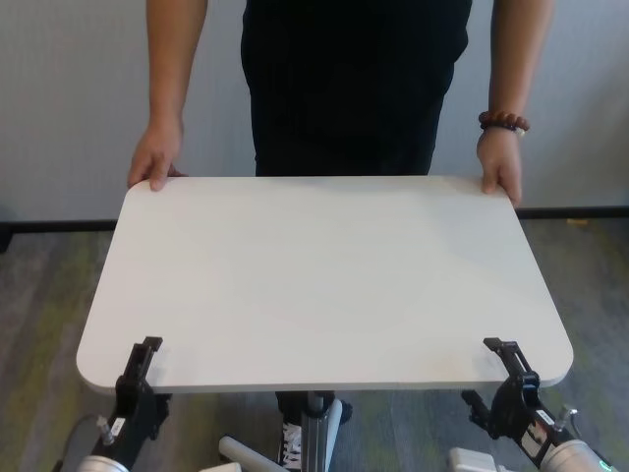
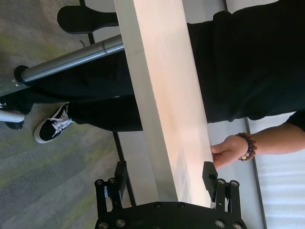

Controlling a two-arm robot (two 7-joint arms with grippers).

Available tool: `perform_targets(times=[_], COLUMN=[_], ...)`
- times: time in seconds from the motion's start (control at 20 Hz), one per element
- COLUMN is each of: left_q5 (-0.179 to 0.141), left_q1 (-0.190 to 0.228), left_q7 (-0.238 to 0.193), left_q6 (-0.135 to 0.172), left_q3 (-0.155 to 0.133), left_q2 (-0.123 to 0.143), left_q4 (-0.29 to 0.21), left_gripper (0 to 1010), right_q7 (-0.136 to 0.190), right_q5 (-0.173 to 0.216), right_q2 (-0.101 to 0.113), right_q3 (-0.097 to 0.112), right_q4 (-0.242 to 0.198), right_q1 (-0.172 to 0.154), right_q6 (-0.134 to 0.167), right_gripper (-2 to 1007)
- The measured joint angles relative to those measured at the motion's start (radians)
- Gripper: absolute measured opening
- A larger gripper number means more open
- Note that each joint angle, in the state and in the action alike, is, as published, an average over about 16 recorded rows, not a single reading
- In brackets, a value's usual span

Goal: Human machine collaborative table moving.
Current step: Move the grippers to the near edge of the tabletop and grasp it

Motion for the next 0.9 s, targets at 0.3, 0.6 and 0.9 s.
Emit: perform_targets(times=[0.3, 0.6, 0.9], left_q5=[0.04, 0.06, 0.071], left_q1=[-0.015, -0.021, -0.022], left_q7=[0.014, 0.017, 0.011], left_q6=[0.033, 0.043, 0.04], left_q3=[-0.007, -0.017, -0.026], left_q2=[-0.024, -0.04, -0.055], left_q4=[0.023, 0.034, 0.044], left_gripper=[1000, 1000, 1000], right_q7=[0.002, 0.002, 0.007], right_q5=[-0.011, -0.021, -0.031], right_q2=[-0.017, -0.028, -0.036], right_q3=[0.008, 0.019, 0.03], right_q4=[0.025, 0.039, 0.047], right_q1=[0.016, 0.024, 0.027], right_q6=[-0.014, -0.024, -0.029], right_gripper=[1005, 1005, 1005])
